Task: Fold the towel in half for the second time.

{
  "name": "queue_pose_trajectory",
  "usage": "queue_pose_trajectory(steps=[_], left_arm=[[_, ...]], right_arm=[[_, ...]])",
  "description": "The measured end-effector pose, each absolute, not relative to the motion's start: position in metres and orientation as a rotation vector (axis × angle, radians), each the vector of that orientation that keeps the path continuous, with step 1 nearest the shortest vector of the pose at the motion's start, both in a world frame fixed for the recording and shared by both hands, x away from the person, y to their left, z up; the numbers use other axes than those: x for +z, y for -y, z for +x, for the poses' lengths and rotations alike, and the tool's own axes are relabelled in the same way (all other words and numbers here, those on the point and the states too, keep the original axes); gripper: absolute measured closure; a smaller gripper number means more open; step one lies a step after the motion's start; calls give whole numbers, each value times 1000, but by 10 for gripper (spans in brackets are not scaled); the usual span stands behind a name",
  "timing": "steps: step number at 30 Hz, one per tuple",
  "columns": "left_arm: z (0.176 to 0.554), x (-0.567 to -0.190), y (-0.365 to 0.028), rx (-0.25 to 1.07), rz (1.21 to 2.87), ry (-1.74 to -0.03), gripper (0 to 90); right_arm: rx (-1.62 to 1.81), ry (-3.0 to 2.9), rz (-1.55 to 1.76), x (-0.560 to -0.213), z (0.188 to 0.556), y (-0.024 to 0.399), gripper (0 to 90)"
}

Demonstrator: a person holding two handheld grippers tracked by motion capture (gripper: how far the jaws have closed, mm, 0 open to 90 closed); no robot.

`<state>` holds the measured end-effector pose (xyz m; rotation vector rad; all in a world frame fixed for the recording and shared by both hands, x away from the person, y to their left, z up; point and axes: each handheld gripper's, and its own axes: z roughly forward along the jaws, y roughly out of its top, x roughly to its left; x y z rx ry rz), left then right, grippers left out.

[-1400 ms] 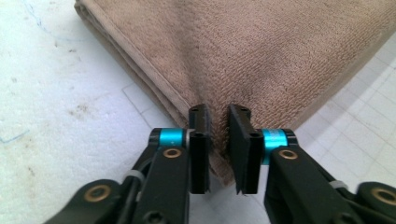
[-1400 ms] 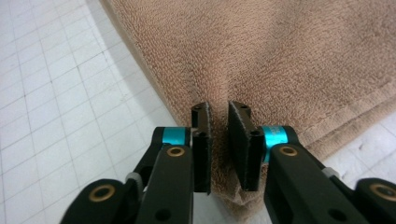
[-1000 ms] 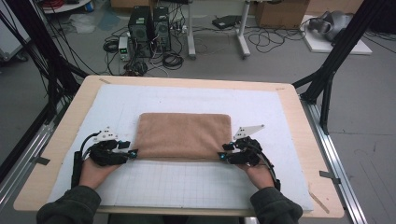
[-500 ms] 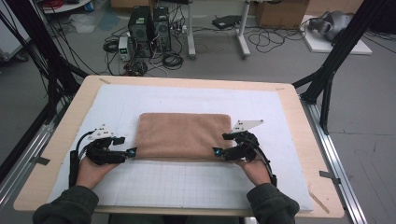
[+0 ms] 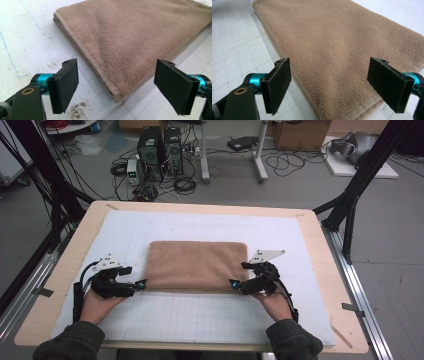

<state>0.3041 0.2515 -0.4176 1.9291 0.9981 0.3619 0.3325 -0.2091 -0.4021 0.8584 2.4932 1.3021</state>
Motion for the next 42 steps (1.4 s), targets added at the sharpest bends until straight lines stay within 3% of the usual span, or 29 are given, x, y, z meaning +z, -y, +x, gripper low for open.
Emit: queue_pose_trajectory(steps=[18, 25, 42], left_arm=[[291, -411, -254, 357, 1946, -959, 137], [285, -408, -252, 356, 1953, -939, 59], [271, -409, -265, 370, 1944, -950, 54]], right_arm=[[1303, -2432, 895, -399, 318, 235, 121], [1317, -2415, 903, -397, 311, 243, 121], [1312, -2368, 928, -395, 289, 269, 120]])
